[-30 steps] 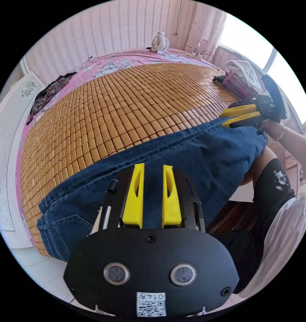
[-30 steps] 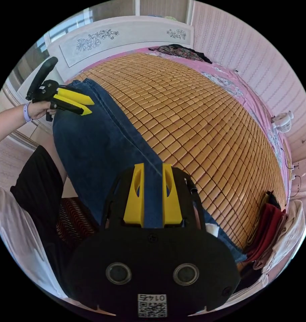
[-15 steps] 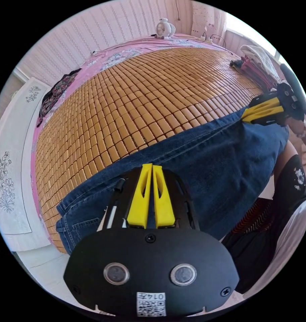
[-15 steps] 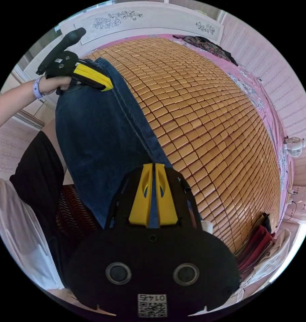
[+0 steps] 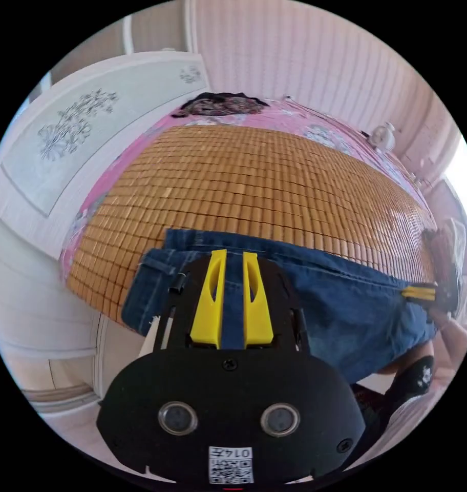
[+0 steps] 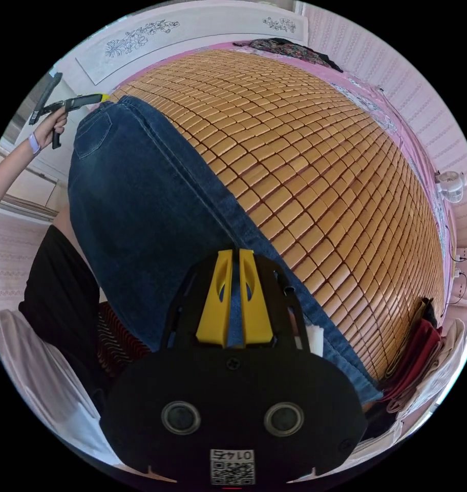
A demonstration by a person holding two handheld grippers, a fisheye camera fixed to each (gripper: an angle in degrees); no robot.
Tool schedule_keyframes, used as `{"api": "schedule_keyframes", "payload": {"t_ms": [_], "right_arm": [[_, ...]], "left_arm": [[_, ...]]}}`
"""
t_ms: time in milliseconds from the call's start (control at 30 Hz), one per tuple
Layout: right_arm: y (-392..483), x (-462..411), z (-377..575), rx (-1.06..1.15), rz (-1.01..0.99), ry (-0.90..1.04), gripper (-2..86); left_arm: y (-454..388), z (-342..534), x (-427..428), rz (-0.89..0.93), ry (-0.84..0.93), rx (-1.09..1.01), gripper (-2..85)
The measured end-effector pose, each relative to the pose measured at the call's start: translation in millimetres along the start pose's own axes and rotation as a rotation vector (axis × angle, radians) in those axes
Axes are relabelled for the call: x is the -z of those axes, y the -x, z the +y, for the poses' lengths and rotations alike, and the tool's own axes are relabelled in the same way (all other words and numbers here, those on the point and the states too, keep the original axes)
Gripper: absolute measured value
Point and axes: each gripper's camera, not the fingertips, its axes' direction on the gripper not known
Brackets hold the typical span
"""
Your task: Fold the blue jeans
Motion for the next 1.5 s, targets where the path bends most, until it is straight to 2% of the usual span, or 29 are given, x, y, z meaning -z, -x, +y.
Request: {"api": "schedule_keyframes", "payload": {"t_ms": [67,167,233,300,400,500,633,767,900,1033,1167,1233,1400,1500], "right_arm": [[6,-2,-2,0.011,0.035,0.0,1.2],[11,-6,-14,-0.003,0.065,0.043,1.3],[6,-9,-27,-0.054,0.042,0.105,1.4],[5,-11,-37,-0.064,0.036,0.149,1.4],[14,-17,-51,-0.037,0.089,0.222,1.5],[28,-24,-65,0.019,0.176,0.299,1.4],[27,-27,-75,-0.004,0.186,0.37,1.2],[24,-20,-62,0.007,0.169,0.31,1.0],[7,4,-34,-0.094,0.074,0.169,0.7],[-2,65,-1,-0.135,0.014,-0.013,0.7],[-7,96,15,-0.116,0.072,-0.085,1.1],[-24,83,9,-0.202,0.071,-0.082,1.9],[-43,34,1,-0.32,-0.058,0.05,5.3],[-45,48,31,-0.344,-0.04,-0.018,5.7]], "left_arm": [[71,18,8,-0.014,-0.004,0.234,7.3],[133,46,9,-0.004,-0.036,0.451,11.9],[152,57,3,-0.041,-0.043,0.519,15.0],[160,59,-10,-0.047,-0.014,0.531,15.7],[159,56,-51,-0.017,0.205,0.466,12.4],[161,58,-52,0.018,0.177,0.453,5.3],[151,66,-45,-0.083,0.122,0.335,2.7],[157,77,-33,-0.048,0.052,0.345,0.3],[164,82,-15,0.013,-0.022,0.338,-0.2],[155,90,25,0.093,-0.194,0.266,-0.3],[151,89,42,0.112,-0.332,0.245,0.7],[155,80,29,0.087,-0.323,0.289,1.9],[180,85,-62,0.072,0.018,0.608,3.9],[188,112,-60,0.144,-0.093,0.754,4.2]]}}
